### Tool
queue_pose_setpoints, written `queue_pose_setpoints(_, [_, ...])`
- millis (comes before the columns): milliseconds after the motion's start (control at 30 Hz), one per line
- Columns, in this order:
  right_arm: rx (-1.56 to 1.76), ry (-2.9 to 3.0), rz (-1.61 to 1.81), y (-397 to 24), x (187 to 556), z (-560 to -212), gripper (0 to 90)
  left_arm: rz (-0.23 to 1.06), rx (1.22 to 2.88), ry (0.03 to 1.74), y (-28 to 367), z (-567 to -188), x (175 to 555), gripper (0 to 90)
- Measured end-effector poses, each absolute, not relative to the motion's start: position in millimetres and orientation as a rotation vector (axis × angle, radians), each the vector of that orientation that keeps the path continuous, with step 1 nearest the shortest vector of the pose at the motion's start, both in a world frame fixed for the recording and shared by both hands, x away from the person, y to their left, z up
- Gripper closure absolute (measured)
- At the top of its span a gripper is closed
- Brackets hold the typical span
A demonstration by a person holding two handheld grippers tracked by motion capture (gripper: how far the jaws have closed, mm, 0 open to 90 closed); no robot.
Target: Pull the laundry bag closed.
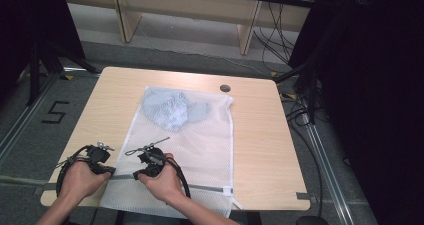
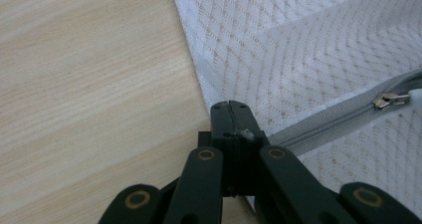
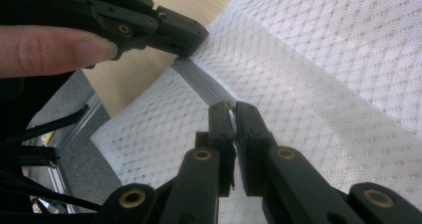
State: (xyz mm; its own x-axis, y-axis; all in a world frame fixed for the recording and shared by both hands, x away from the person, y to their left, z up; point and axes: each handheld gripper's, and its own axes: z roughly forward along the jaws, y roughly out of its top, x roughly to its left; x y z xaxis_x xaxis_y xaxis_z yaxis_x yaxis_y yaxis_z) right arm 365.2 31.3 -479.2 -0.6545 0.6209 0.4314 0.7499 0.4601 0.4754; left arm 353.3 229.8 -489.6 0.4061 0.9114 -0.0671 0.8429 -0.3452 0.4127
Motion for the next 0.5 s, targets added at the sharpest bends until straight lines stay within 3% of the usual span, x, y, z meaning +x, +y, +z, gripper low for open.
queue_pose_setpoints(500, [-1.191,-2.509,-0.978,24.7,365.2,-479.0,87.1,0.252,2.306,1.489,230.6,-488.9,354.3,90.0])
